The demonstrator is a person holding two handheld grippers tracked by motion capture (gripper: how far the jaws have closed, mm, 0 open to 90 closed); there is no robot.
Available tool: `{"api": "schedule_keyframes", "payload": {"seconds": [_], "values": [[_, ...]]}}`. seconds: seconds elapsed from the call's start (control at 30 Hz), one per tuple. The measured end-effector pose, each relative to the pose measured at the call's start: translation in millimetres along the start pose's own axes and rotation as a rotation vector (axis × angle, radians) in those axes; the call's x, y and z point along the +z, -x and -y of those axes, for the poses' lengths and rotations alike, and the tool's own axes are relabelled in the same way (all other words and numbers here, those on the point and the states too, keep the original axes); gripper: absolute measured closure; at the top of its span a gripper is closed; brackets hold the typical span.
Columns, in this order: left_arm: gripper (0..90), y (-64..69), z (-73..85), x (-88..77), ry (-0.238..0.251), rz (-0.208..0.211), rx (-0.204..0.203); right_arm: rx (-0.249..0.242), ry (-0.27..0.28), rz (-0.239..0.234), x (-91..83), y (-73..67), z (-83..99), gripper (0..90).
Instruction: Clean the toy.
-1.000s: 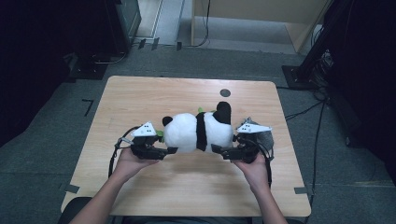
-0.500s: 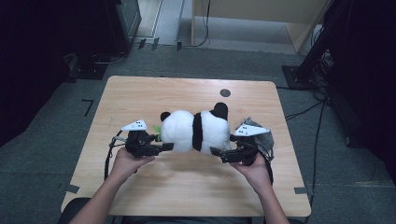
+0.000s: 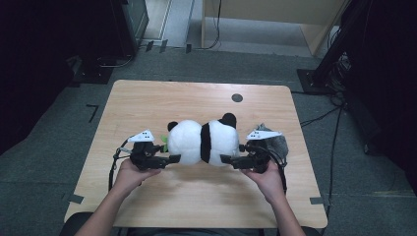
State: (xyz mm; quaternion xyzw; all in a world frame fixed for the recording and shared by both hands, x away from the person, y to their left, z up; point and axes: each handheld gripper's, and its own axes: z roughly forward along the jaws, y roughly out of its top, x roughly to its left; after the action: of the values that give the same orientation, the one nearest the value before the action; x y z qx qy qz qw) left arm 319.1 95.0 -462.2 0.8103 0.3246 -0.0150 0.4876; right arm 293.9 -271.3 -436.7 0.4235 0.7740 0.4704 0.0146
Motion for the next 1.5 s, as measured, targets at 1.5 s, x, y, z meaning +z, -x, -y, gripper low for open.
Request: {"api": "schedule_keyframes", "payload": {"seconds": [1.5], "values": [[28.3,-12.5,-12.7,8.6,0.050,-0.080,0.054,-0.106,0.133,0.339,-39.4,54.8,9.4,21.1]]}}
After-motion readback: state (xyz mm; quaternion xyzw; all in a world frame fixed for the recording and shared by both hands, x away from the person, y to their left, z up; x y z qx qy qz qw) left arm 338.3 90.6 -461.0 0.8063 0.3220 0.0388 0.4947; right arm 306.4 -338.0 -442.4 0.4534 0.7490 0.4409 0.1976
